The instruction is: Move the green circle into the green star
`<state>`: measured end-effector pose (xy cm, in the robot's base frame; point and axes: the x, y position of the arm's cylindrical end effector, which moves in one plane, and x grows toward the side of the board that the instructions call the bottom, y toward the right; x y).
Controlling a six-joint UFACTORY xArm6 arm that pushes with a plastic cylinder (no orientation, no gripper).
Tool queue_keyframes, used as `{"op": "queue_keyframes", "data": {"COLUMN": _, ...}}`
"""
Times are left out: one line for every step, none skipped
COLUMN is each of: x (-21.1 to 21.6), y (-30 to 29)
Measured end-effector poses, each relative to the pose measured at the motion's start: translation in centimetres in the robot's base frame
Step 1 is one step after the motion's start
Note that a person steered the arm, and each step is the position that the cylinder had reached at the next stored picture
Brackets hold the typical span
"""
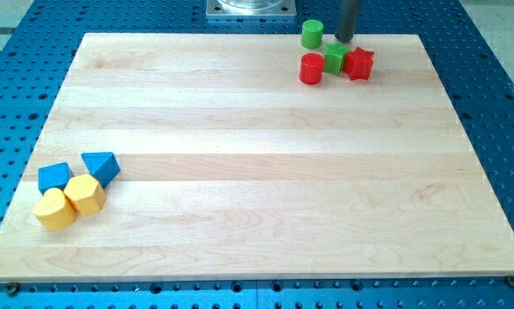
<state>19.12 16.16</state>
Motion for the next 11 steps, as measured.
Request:
{"op": "queue_keyframes", "data": {"x": 0.2, "y": -2.2}}
{"op": "queue_keyframes", "data": {"x": 0.6, "y": -8.0}}
{"op": "queue_keyframes", "data": {"x": 7.8, "y": -15.6}}
{"op": "queue_keyframes", "data": {"x": 10.4, "y": -17.8}}
{"op": "queue_keyframes", "data": {"x": 3.3, "y": -18.3}}
{"op": "queue_keyframes", "data": {"x": 0.1, "y": -18.3}}
{"op": "queue_keyframes", "data": {"x": 0.3, "y": -18.1}}
{"op": "queue_keyframes", "data": {"x": 0.1, "y": -13.9}}
{"op": "queue_keyframes", "data": {"x": 0.1, "y": -7.4}}
{"op": "queue_keyframes", "data": {"x": 3.0, "y": -6.0}}
{"op": "queue_keyframes", "data": {"x": 7.7, "y": -9.5}}
